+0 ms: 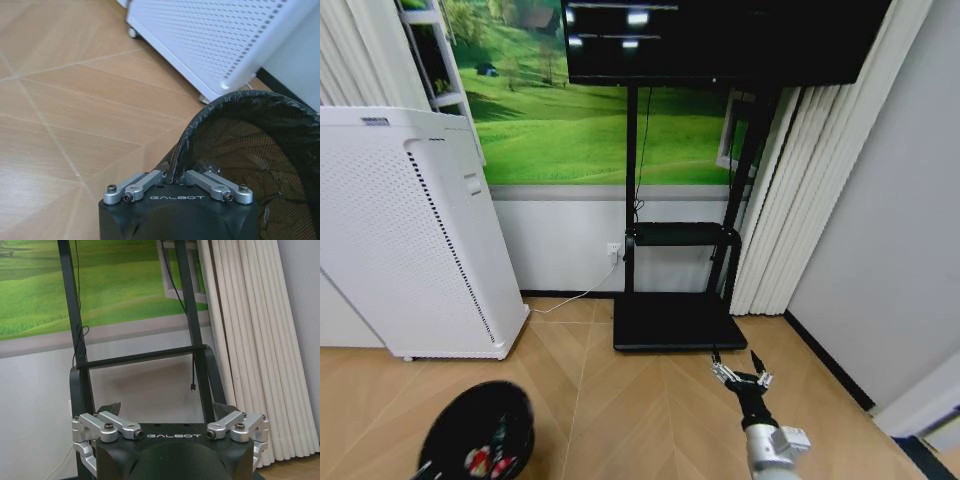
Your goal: Pick up the trash bin and place the garbage on the floor into it.
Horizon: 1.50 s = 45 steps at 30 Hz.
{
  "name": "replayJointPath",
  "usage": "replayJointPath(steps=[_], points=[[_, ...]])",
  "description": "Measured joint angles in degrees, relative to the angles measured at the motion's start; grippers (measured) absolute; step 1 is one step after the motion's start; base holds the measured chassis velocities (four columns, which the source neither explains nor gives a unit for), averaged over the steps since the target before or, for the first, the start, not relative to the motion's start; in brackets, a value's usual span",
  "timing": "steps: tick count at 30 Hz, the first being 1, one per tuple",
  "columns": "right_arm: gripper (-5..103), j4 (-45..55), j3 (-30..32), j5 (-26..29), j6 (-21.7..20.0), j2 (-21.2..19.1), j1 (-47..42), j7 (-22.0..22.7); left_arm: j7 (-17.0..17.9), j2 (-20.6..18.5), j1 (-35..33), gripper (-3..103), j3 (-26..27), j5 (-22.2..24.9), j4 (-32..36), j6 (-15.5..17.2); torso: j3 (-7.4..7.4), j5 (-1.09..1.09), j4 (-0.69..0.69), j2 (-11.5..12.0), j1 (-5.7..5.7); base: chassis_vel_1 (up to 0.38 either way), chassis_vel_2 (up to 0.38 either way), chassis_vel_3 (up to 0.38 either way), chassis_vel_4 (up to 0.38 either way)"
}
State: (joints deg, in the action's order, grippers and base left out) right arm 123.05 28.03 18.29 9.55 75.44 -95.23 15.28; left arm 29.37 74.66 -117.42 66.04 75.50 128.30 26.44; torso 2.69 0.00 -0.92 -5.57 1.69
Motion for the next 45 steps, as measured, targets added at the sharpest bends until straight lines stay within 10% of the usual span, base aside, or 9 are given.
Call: replayJointPath(steps=[9, 45], points=[[100, -1.08, -0.19, -2.04, 1.07, 1.14, 0.1, -0.57, -4.73, 2.11, -6.04, 2, 5.3, 0.11, -5.1, -2.99, 0.0, 0.0, 0.0, 0.0, 0.0, 0.0, 0.0, 0.0, 0.0], [100, -3.13, 1.98, -0.84, 3.7, -0.85, 1.4, 1.2, -5.16, -1.29, 1.37, 2, 1.63, -3.63, -18.59, -2.62, 0.0, 0.02, 0.01, 0.0, 0.01, 0.042, 0.04, -0.037, -0.038]])
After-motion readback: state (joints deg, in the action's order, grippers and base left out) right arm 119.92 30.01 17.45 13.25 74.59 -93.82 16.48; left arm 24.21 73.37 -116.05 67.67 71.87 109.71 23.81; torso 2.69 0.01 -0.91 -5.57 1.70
